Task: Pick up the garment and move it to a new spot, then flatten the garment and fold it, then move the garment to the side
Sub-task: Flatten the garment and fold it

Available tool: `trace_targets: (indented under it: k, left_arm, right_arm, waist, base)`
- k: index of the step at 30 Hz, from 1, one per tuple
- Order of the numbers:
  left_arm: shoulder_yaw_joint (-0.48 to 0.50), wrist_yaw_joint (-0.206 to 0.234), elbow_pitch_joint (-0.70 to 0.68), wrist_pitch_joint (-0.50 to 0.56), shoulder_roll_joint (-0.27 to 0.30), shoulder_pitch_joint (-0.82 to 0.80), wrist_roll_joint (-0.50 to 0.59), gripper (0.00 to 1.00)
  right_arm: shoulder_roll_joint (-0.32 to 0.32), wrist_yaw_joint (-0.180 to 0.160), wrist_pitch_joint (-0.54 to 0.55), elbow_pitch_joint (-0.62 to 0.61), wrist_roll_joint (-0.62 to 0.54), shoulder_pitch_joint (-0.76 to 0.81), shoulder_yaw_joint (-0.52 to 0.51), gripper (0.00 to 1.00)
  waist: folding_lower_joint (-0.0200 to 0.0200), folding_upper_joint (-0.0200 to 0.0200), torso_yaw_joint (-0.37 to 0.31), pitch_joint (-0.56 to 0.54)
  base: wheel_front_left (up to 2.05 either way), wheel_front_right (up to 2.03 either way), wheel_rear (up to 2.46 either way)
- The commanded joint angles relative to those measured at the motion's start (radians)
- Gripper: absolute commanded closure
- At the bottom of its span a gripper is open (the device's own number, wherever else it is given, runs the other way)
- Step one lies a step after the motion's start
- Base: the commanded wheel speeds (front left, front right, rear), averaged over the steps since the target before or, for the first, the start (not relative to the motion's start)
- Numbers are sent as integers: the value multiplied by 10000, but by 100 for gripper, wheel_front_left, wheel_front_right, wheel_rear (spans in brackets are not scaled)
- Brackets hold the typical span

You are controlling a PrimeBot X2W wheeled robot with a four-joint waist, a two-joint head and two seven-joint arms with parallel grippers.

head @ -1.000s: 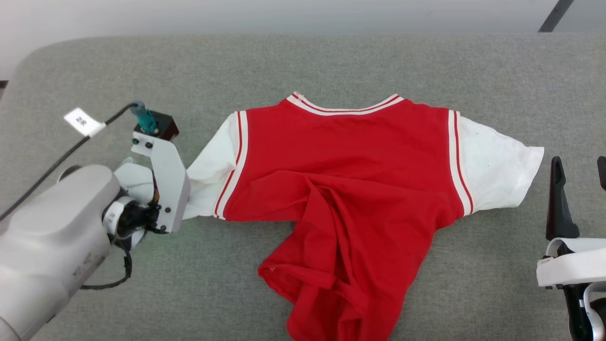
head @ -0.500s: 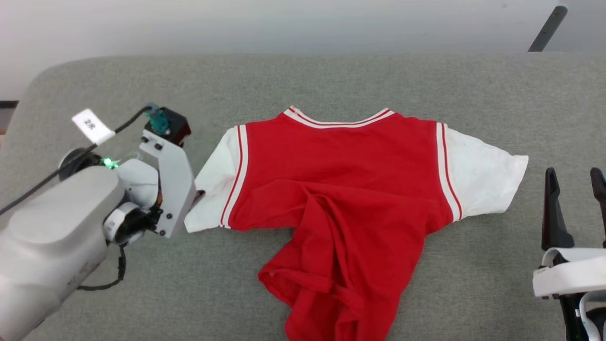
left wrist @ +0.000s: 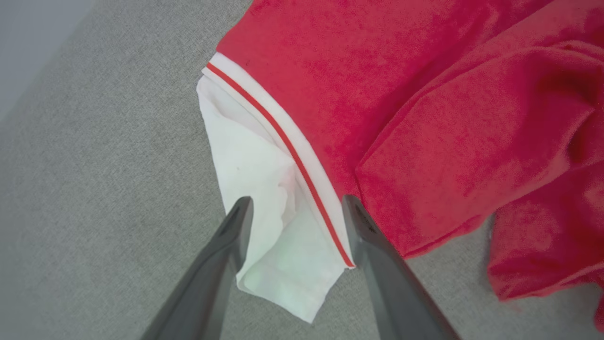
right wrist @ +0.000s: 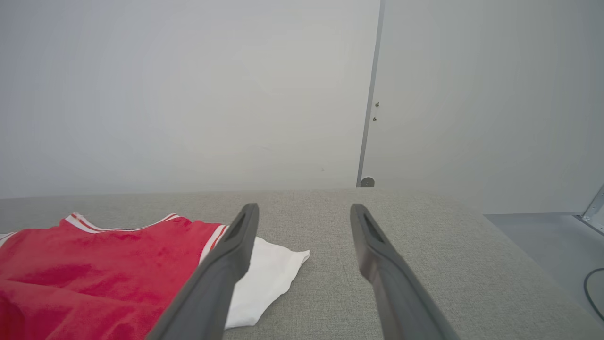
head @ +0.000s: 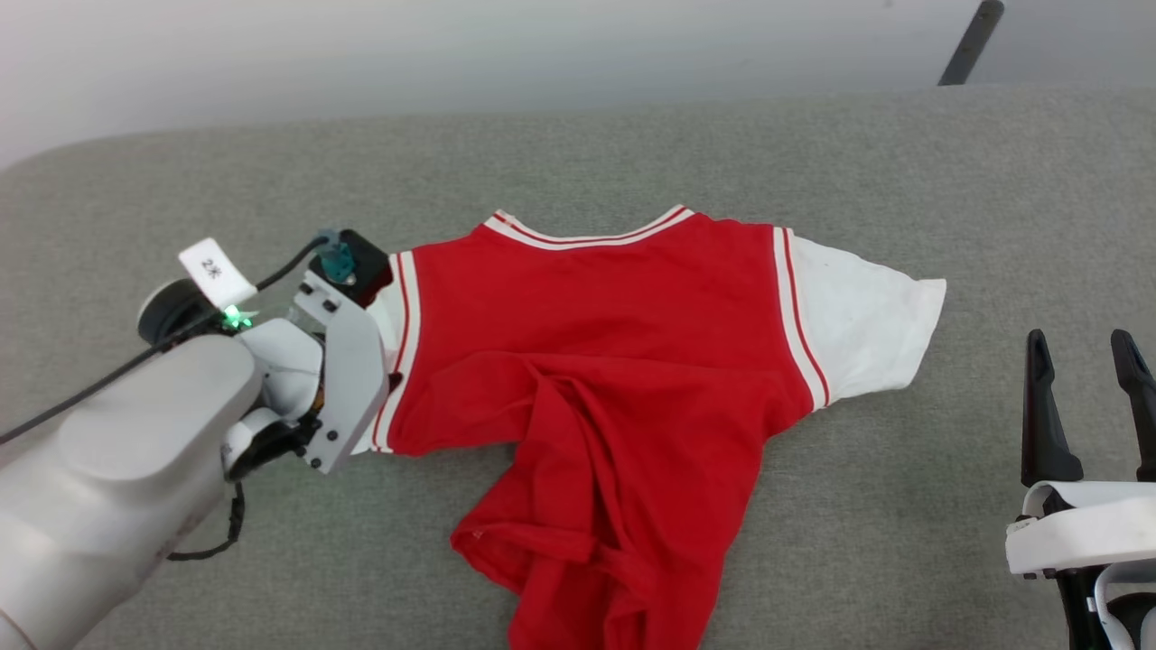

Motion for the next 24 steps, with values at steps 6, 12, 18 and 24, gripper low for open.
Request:
trace_targets:
  k: [6, 12, 18, 24]
  left_arm:
    - [-24, -296, 891, -58, -234, 176, 349, 82]
    - [10, -437, 1510, 131, -483, 183, 138, 100]
    - [69, -506, 1879, 31, -622, -133, 69, 100]
    - [213, -451, 2194, -123, -501, -482, 100, 100]
  right_arm:
    - [36, -11, -101, -30, 88, 49, -3, 0]
    - [55, -11, -136, 1, 105, -8, -64, 0]
    - [80, -11, -135, 18, 81, -64, -103, 0]
    - [98, -11, -142, 44, 86, -39, -153, 0]
  waist:
    - [0, -1, -308, 253]
    - [0, -1, -343, 369]
    - [0, -1, -262, 396]
    - [0, -1, -109, 359]
  base:
    - [0, 0, 0]
    - [0, 0, 0]
    - [0, 0, 0]
    - [0, 0, 0]
